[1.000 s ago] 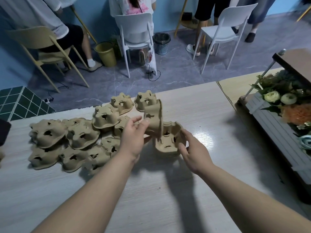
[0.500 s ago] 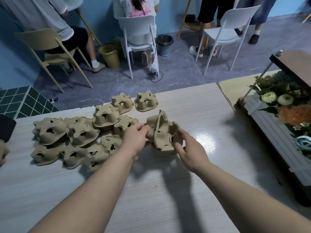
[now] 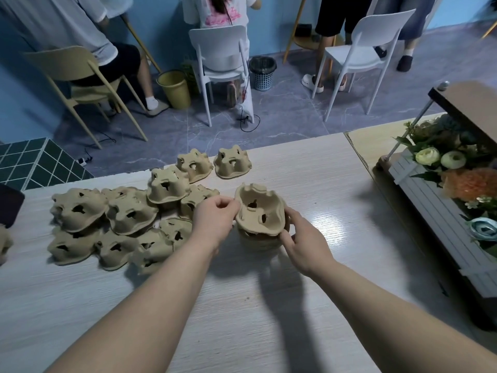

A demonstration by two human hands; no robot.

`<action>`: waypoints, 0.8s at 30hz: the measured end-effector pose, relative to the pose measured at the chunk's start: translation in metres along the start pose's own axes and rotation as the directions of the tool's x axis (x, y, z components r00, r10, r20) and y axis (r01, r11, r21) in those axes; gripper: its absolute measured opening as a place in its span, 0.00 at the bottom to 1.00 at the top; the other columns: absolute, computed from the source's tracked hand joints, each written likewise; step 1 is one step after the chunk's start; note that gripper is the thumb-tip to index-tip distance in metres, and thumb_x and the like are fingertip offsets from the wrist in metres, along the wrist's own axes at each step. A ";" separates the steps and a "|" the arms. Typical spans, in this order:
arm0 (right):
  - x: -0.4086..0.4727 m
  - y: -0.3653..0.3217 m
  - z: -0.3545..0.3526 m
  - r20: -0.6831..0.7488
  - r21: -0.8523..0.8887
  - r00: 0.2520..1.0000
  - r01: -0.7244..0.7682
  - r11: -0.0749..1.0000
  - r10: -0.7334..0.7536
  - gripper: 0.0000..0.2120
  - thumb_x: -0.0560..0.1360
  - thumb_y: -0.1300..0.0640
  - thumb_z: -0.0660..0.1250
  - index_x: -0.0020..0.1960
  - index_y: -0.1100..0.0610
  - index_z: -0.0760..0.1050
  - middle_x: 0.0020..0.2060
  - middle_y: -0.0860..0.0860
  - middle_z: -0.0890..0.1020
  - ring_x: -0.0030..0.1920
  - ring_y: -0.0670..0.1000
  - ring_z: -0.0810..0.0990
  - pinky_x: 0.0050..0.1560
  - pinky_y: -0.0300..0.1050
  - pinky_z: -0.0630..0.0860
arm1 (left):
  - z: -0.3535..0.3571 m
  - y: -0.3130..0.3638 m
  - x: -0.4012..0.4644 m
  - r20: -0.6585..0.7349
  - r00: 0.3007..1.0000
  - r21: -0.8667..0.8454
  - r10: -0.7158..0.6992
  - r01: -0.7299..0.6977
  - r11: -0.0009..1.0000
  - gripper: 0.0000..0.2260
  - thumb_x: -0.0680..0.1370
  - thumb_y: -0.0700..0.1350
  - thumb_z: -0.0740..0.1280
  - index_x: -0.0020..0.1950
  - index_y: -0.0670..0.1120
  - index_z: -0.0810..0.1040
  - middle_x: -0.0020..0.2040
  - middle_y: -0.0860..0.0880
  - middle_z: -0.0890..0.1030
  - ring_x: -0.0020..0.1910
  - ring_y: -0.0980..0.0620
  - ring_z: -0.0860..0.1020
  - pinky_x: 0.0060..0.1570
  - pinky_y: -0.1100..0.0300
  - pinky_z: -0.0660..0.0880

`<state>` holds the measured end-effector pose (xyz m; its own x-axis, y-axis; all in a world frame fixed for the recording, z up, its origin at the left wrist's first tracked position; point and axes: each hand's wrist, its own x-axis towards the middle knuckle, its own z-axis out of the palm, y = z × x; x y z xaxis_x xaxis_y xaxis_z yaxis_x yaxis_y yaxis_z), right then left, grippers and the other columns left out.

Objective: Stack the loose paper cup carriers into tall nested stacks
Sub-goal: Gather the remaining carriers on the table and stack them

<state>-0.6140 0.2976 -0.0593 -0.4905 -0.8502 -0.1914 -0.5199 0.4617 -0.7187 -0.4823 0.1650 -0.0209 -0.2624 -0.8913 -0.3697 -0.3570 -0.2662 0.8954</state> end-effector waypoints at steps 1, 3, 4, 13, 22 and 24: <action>0.000 -0.001 -0.001 -0.001 0.011 1.000 0.000 1.000 0.000 0.24 0.78 0.53 0.60 0.72 0.41 0.60 0.59 0.41 0.76 0.48 0.48 0.78 0.48 0.44 0.70 | 0.001 -0.001 0.001 -0.005 1.000 0.002 -0.005 0.005 1.000 0.11 0.75 0.40 0.70 0.32 0.49 0.78 0.26 0.57 0.76 0.32 0.52 0.73 0.38 0.59 0.72; -0.001 -0.001 -0.002 -0.007 0.033 1.000 -0.006 0.999 0.007 0.21 0.79 0.53 0.58 0.71 0.42 0.62 0.58 0.41 0.76 0.51 0.49 0.78 0.48 0.43 0.69 | 0.002 -0.002 0.002 0.004 1.000 -0.020 -0.030 0.030 0.999 0.11 0.75 0.37 0.70 0.33 0.47 0.79 0.28 0.54 0.77 0.32 0.54 0.73 0.36 0.60 0.73; -0.002 0.000 -0.003 -0.011 0.045 1.000 -0.014 0.999 0.015 0.20 0.80 0.53 0.57 0.71 0.43 0.63 0.56 0.41 0.77 0.52 0.49 0.78 0.48 0.43 0.68 | 0.002 -0.004 0.002 0.013 0.999 -0.035 -0.047 0.047 0.998 0.10 0.75 0.37 0.70 0.34 0.46 0.79 0.29 0.53 0.77 0.31 0.54 0.73 0.35 0.60 0.73; -0.005 0.000 -0.005 -0.049 0.122 0.996 -0.068 0.990 0.075 0.20 0.81 0.47 0.53 0.72 0.47 0.63 0.50 0.47 0.80 0.50 0.52 0.80 0.52 0.47 0.72 | -0.001 -0.026 0.003 0.010 1.000 0.048 0.000 -0.001 0.999 0.06 0.75 0.38 0.72 0.44 0.50 0.81 0.41 0.50 0.82 0.38 0.52 0.77 0.44 0.56 0.77; 0.001 -0.013 -0.001 -0.006 0.106 0.997 -0.077 0.991 0.078 0.24 0.78 0.50 0.61 0.72 0.40 0.61 0.60 0.42 0.77 0.47 0.47 0.81 0.52 0.46 0.74 | -0.009 -0.039 0.011 0.042 0.999 0.082 -0.011 0.008 0.997 0.09 0.73 0.37 0.72 0.51 0.48 0.82 0.46 0.52 0.83 0.39 0.55 0.78 0.43 0.58 0.75; 0.003 -0.018 0.003 -0.005 0.092 0.998 -0.058 0.994 0.059 0.24 0.78 0.52 0.60 0.72 0.41 0.62 0.58 0.43 0.78 0.47 0.48 0.81 0.52 0.45 0.73 | -0.016 -0.040 0.014 0.045 0.999 0.111 0.002 -0.007 0.994 0.12 0.73 0.38 0.73 0.56 0.46 0.81 0.49 0.52 0.83 0.41 0.55 0.79 0.45 0.61 0.75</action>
<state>-0.6040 0.2855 -0.0494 -0.5239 -0.8201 -0.2302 -0.4239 0.4855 -0.7646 -0.4570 0.1572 -0.0582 -0.3036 -0.8743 -0.3786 -0.4519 -0.2176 0.8651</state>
